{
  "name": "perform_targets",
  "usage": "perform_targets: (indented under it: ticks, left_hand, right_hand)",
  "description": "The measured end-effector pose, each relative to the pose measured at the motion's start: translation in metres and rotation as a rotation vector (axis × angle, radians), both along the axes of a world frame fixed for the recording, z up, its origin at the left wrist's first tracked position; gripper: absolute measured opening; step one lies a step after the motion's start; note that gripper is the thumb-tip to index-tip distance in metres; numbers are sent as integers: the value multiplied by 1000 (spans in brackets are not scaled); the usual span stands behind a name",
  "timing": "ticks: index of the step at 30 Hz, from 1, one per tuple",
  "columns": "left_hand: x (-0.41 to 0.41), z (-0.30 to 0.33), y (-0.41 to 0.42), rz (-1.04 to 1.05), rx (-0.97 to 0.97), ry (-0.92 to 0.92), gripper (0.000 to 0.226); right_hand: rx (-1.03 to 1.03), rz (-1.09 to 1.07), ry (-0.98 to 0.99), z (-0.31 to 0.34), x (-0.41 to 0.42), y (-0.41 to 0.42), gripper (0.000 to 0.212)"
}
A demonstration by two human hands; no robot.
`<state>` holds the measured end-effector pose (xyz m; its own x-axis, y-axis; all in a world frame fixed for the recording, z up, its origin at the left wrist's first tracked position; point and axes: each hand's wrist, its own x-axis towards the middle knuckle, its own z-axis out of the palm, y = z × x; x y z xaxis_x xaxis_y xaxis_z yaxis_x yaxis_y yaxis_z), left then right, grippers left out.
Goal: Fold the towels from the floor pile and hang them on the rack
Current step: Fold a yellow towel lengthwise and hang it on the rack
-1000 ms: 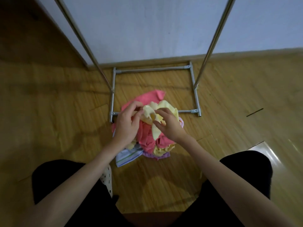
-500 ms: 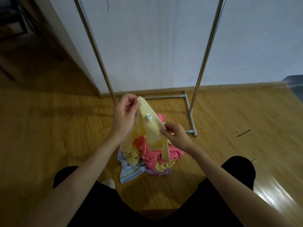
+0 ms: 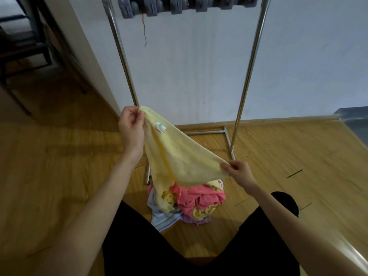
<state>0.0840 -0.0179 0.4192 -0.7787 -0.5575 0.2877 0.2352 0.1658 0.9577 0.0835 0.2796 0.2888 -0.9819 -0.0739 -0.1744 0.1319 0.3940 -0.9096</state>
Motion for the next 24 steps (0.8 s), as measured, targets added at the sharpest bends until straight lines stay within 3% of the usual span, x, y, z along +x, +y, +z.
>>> perform_targets:
  ticks: [6, 11, 15, 19, 24]
  left_hand:
    - [4, -10, -16, 38, 70, -275, 5]
    - [30, -18, -31, -143, 67, -498, 29]
    - [46, -17, -31, -373, 108, -606, 19]
    - [55, -14, -18, -524, -126, -609, 18]
    - [57, -13, -6, -729, -401, -532, 36]
  right_hand:
    - [-334, -290, -139, 28, -8, 0, 25]
    - [-313, -325, -124, 54, -11, -13, 20]
    - [-263, -281, -106, 68, -12, -26, 18]
    - [-320, -232, -167, 76, -15, -36, 21]
    - [-523, -10, -247, 90, -19, -41, 26]
